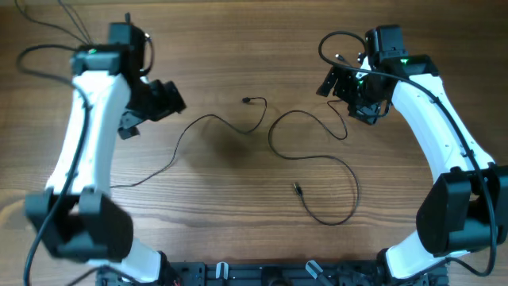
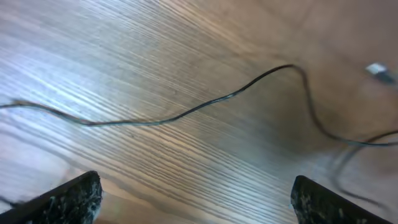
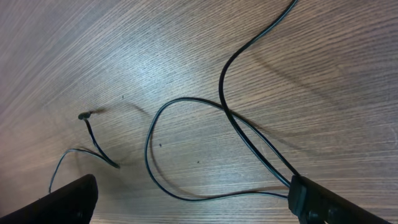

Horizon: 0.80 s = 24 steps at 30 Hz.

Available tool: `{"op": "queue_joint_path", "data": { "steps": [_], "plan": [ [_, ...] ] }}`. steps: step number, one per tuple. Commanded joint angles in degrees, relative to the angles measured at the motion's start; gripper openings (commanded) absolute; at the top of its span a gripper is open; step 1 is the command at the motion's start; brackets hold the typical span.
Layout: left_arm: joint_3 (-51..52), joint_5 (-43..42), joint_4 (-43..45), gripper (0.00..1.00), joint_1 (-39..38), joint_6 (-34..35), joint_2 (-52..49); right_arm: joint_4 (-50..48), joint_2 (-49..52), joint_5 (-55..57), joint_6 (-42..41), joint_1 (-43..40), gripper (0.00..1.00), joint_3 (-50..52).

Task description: Untangle cables

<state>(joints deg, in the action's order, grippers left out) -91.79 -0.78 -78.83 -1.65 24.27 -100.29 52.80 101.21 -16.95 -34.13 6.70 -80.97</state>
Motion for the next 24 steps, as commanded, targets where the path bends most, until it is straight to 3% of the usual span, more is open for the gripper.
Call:
{"op": "queue_joint_path", "data": {
  "steps": [1, 5, 7, 12, 13, 14, 15, 17, 18, 19, 20, 24],
  "plan": [
    [0.0, 1.9, 0.0, 1.00, -1.5, -7.4, -8.3, 0.5, -0.5, -1.2, 1.2, 0.5, 1.00, 0.1],
    [0.7, 1.7, 0.1, 0.99, -1.8, -12.3, -15.3, 0.3, -0.5, -1.2, 1.1, 0.5, 1.00, 0.1],
    [2.5, 1.6, 1.6, 0.94, -2.1, -12.3, -16.7, 0.3, -0.5, -1.2, 1.1, 0.5, 1.00, 0.1],
    [11.9, -3.4, 14.3, 0.90, -3.9, -12.3, -16.9, 0.4, -0.5, -1.2, 1.1, 0.6, 1.00, 0.1],
    [13.9, -3.7, 17.0, 0.84, -4.4, -12.3, -16.9, 0.4, -0.5, -1.2, 1.2, 0.6, 1.00, 0.1],
    [15.4, -3.7, 19.0, 0.70, -4.9, -12.3, -16.9, 0.3, -0.5, -1.2, 1.1, 0.6, 1.00, 0.1],
    [16.9, -3.7, 21.0, 0.49, -5.6, -12.3, -16.9, 0.3, -0.5, -1.2, 1.1, 0.6, 1.00, 0.1],
    [16.9, -3.7, 21.1, 0.38, -6.0, -12.3, -16.8, 0.3, -0.5, -1.2, 1.1, 0.6, 1.00, 0.1],
    [16.6, -3.7, 20.9, 0.27, -6.0, -12.3, -16.8, 0.3, -0.5, -1.2, 1.1, 0.6, 1.00, 0.1],
    [15.9, -3.7, 20.3, 0.10, -5.9, -12.2, -16.8, 0.4, -0.5, -1.2, 1.1, 0.6, 1.00, 0.1],
    [14.5, -3.7, 18.7, 0.04, -6.0, -12.0, -16.6, 0.4, -0.5, -1.2, 1.1, 0.6, 1.00, 0.1],
    [2.4, -4.5, 7.8, 0.04, -6.0, -11.9, -14.9, 0.4, -0.5, -1.2, 1.0, 0.6, 1.00, 0.1]
  ]
}}
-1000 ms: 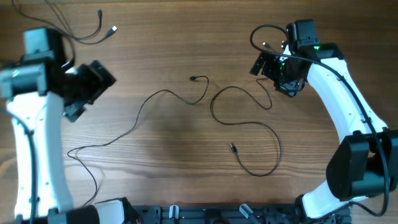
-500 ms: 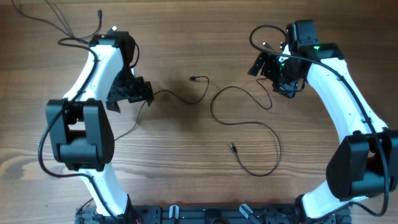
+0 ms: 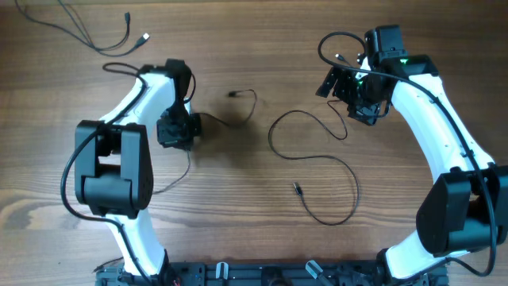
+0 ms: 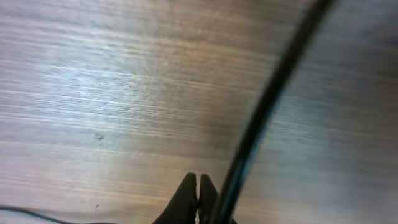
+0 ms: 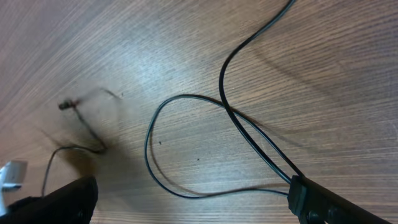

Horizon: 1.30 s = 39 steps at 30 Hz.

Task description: Untangle cables

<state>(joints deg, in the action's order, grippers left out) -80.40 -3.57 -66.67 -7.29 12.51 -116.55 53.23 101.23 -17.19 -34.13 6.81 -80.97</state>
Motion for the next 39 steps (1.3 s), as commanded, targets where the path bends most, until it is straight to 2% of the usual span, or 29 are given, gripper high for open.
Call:
{"op": "queue_joint_path", "data": {
  "steps": [1, 2, 3, 5, 8, 9, 12, 15, 17, 19, 21, 22, 23, 26, 29, 30, 34, 37, 38, 39],
  "plan": [
    [-15.2, -3.2, -8.0, 0.04, -0.3, -0.1, 2.4, -0.1, -0.5, -0.9, 1.0, 0.5, 1.00, 0.1],
    [-26.1, -6.3, -11.8, 0.04, -0.3, -0.1, 4.5, 0.0, -0.5, -0.9, 1.0, 0.5, 1.00, 0.1],
    [-31.5, -7.9, -12.4, 0.04, -0.3, 0.2, 5.7, 0.0, -0.5, -0.9, 1.0, 0.5, 1.00, 0.1],
    [-42.9, -8.2, -11.4, 0.04, -0.3, 5.0, 8.5, 0.0, -0.5, -0.9, 1.0, 0.5, 1.00, 0.1],
    [-53.7, -8.2, -3.3, 0.04, 0.6, 6.0, 12.9, -0.1, -0.5, -0.9, 1.0, 1.3, 1.00, 0.1],
    [-53.9, -8.2, 0.9, 0.04, 0.8, 8.0, 14.8, -0.3, -0.5, -0.9, 1.0, 1.9, 1.00, 0.1],
    [-53.9, -8.2, 4.4, 0.04, 0.8, 12.3, 15.8, -0.9, -0.5, -0.9, 1.0, 3.4, 1.00, 0.1],
    [-53.9, -8.2, 5.5, 0.04, 0.8, 12.3, 15.6, -1.6, -0.5, -0.9, 1.0, 4.5, 1.00, 0.1],
    [-53.8, -8.2, 4.8, 0.04, 0.8, 8.9, 15.5, -1.6, -0.5, -0.9, 0.9, 4.7, 1.00, 0.1],
    [-53.7, -8.1, 1.0, 0.08, 0.8, 1.8, 14.0, -1.6, -0.5, -0.9, 1.0, 4.7, 1.00, 0.1],
    [-53.7, -8.0, -0.7, 0.11, 0.9, -0.1, 11.7, -1.5, -0.5, -0.9, 1.0, 4.7, 1.00, 0.1],
    [-53.7, -8.0, -0.9, 0.11, 1.3, 0.4, 11.0, -1.4, -0.5, -0.9, 1.0, 4.7, 1.00, 0.1],
    [-53.7, -7.9, -0.9, 0.04, 1.9, 3.4, 10.5, -1.1, -0.5, -0.9, 1.0, 4.7, 1.00, 0.1],
    [-53.7, -8.0, 1.0, 0.04, 5.9, 10.5, 10.1, -0.9, -0.5, -0.9, 1.0, 4.7, 1.00, 0.1],
    [-53.7, -9.5, 0.2, 0.04, 9.9, 11.6, 9.9, -0.9, -0.5, -0.9, 1.0, 4.7, 1.00, 0.1],
    [-53.7, -9.5, -1.8, 0.14, 11.0, 11.5, 9.5, -1.1, -0.5, -0.9, 0.9, 4.7, 1.00, 0.1],
    [-53.7, -10.1, -10.4, 0.34, 8.7, 7.1, 5.2, -1.7, -0.5, -0.9, 0.3, 4.7, 1.00, 0.1],
    [-53.7, -10.1, -12.7, 0.43, 4.0, 5.9, -0.7, -1.3, -0.5, -0.9, -0.5, 4.7, 1.00, 0.1],
    [-53.7, -9.9, -13.1, 0.51, 3.2, 5.9, -1.7, -1.2, -0.5, -0.9, -0.5, 4.7, 0.99, 0.1],
    [-53.7, -9.9, -13.9, 0.65, 2.0, 5.9, -3.5, -0.9, -0.5, -0.9, -0.5, 4.7, 1.00, 0.1]
  ]
}}
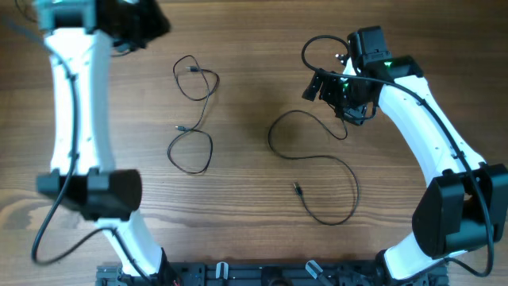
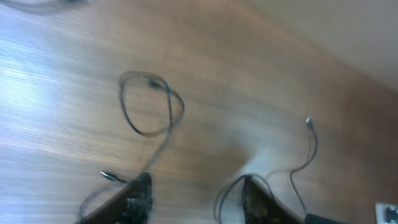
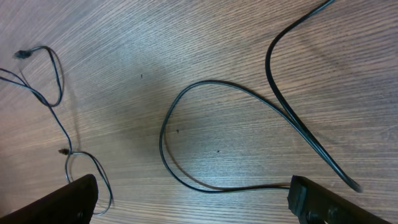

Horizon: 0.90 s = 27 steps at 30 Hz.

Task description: Untangle cables

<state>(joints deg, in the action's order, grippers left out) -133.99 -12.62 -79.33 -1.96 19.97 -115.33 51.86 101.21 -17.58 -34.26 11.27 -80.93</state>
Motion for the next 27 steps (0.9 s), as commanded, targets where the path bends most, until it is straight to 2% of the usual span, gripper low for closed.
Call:
{"op": "queue_joint_path", "data": {
  "steps": [1, 2, 3, 4, 5, 16, 19, 23, 27],
  "plan": [
    [-0.1, -0.5, -1.6, 0.82, -4.3, -1.6, -6.2, 0.7, -0.4, -0.5, -0.3, 0.2, 1.00, 0.0],
    [0.2, 1.5, -1.5, 0.87, -5.4, -1.6, -8.0, 0.9, -0.4, -0.5, -0.2, 0.2, 1.00, 0.0],
    [0.4, 3.9, -1.4, 0.88, -6.2, -1.6, -9.6, 0.9, -0.4, -0.5, -0.3, 0.2, 1.00, 0.0],
    [0.7, 5.4, -1.4, 0.83, -6.7, -1.6, -10.7, 0.9, -0.4, -0.5, -0.2, 0.2, 1.00, 0.0],
    [1.0, 6.3, -1.3, 0.71, -7.0, -1.6, -12.0, 0.9, -0.4, -0.5, -0.2, 0.2, 1.00, 0.0],
    [1.0, 6.5, -2.7, 0.68, -7.5, -1.6, -24.5, -0.4, -0.4, -0.3, -0.2, 0.2, 0.99, 0.0],
    [1.0, 6.5, -2.2, 0.62, -7.5, -1.7, -26.0, -0.9, -0.4, 0.2, -0.2, 0.2, 1.00, 0.0],
    [1.3, 6.8, -2.8, 0.44, -7.7, -1.7, -28.6, -1.3, -0.4, 0.1, -0.2, 0.2, 1.00, 0.0],
    [4.0, 7.1, -1.7, 0.49, -8.6, -1.8, -28.9, -1.4, -0.4, 0.1, -0.2, 0.2, 1.00, 0.0]
  ]
}}
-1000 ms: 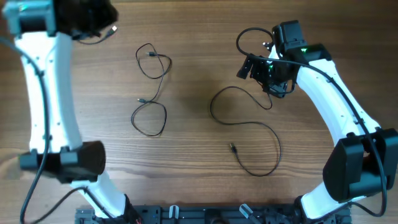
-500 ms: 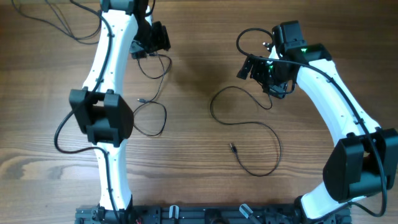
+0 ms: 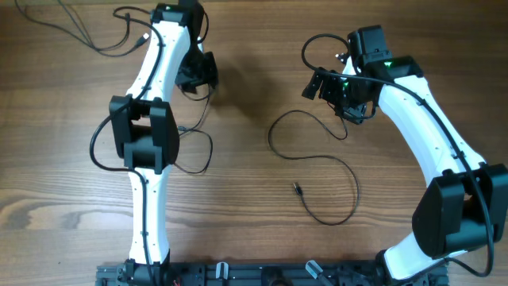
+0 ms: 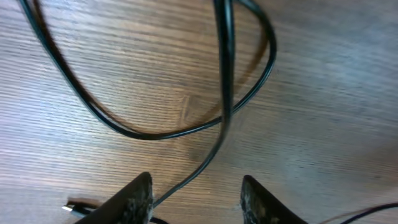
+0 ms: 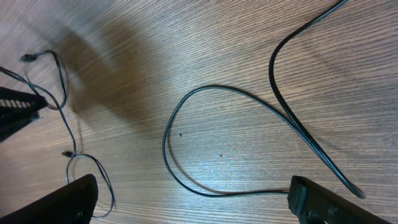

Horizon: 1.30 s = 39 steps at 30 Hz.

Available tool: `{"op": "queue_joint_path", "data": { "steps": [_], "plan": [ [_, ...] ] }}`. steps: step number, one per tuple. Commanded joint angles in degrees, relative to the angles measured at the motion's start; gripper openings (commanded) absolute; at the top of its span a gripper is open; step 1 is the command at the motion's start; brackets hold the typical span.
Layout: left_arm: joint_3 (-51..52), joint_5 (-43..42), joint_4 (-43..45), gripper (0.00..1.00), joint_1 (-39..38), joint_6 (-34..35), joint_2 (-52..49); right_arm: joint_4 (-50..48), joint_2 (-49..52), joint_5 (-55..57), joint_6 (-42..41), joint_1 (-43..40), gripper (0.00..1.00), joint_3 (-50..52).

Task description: Untangle cables

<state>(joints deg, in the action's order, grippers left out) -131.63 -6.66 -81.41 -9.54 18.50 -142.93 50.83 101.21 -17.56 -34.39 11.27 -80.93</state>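
Two thin black cables lie apart on the wooden table. The left cable (image 3: 198, 155) is coiled in loops beside my left arm. Its top loop (image 4: 186, 127) crosses itself just ahead of my left gripper (image 4: 196, 199), which hangs open low over it (image 3: 197, 75), one strand running between the fingers. The right cable (image 3: 349, 179) curves from a loop (image 5: 186, 124) down to a plug end (image 3: 296, 188). My right gripper (image 5: 193, 186) stands open above that loop, holding nothing (image 3: 329, 91).
More dark cables with plugs (image 3: 87, 32) lie at the table's far left corner. A small plug end (image 4: 74, 207) rests beside the left finger. The arm bases stand along the front edge.
My left gripper was raised over the far left corner and now sits low over the top loop of the left cable, still open. The cables and right arm have not moved.
First both cables lay stretched close together mid-table, both grippers open. Then my left gripper was shut on the left cable. Later that cable lay coiled at the left, apart from the right one, the gripper open and away. Now the gripper is over the coil.
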Motion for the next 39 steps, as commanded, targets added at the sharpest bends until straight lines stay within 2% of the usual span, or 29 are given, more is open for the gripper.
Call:
{"op": "queue_joint_path", "data": {
  "steps": [1, 7, 8, 10, 12, 13, 17, 18, 20, 21, 27, 30, 31, 32, 33, 39],
  "plan": [
    [2.3, 2.3, 0.8, 0.49, -1.1, -0.3, -1.2, -0.4, -0.4, 0.1, -0.1, 0.2, 1.00, 0.0],
    [6.5, 4.6, 2.1, 0.47, -1.2, -0.3, -1.2, -0.4, -0.4, 0.1, -0.1, 0.2, 1.00, 0.0],
    [7.0, 4.6, 2.3, 0.44, -1.2, -0.3, -1.2, -0.4, -0.4, 0.1, -0.1, 0.2, 1.00, 0.0],
    [7.0, 4.6, 2.8, 0.20, -1.2, -0.3, -1.2, -0.4, -0.4, 0.1, -0.1, 0.2, 1.00, 0.0],
    [7.0, 4.6, 2.8, 0.15, -1.2, -0.3, -1.0, -0.4, -0.4, 0.1, -0.1, 0.2, 1.00, 0.0],
    [7.0, 4.4, 2.6, 0.05, -1.2, -0.3, -0.8, -0.4, -0.4, 0.1, -0.1, 0.2, 1.00, 0.0],
    [5.1, -1.4, 3.4, 0.04, -1.2, -0.3, 3.1, -0.4, -0.4, 0.1, -0.1, 0.2, 1.00, 0.0],
    [4.8, -1.4, 4.1, 0.12, -1.2, -0.3, 4.4, -0.2, -0.4, 0.1, -0.1, 0.4, 1.00, 0.0],
    [4.8, -1.2, 4.0, 0.50, -1.2, -0.3, 4.9, -0.2, -0.4, 0.1, -0.1, 0.5, 1.00, 0.0],
    [5.2, -1.2, 3.6, 0.58, -1.2, -0.3, 4.5, -0.2, -0.4, 0.1, -0.1, 0.6, 1.00, 0.0],
    [17.5, 2.3, 9.2, 0.55, -1.3, -1.9, 4.4, 0.2, -0.4, 0.1, -0.1, 1.3, 1.00, 0.0],
    [22.1, 2.3, 14.1, 0.45, -1.3, -1.9, 4.4, 0.0, -0.3, 0.1, -0.1, 1.4, 1.00, 0.0],
    [22.3, 2.3, 14.6, 0.34, -1.3, -1.8, 4.4, 0.0, -0.3, 0.1, -0.1, 1.4, 1.00, 0.0],
    [22.2, 2.3, 14.9, 0.12, -1.3, -1.8, 4.4, 0.0, -0.3, 0.1, -0.1, 1.4, 1.00, 0.0],
    [22.1, 2.2, 14.8, 0.04, -1.3, -1.8, 4.5, 0.0, -0.3, 0.1, -0.1, 1.4, 1.00, 0.0],
    [19.8, 1.4, 14.8, 0.04, -1.3, -1.8, 11.5, -0.5, -0.3, 0.1, -0.1, 1.6, 1.00, 0.0]
  ]
}}
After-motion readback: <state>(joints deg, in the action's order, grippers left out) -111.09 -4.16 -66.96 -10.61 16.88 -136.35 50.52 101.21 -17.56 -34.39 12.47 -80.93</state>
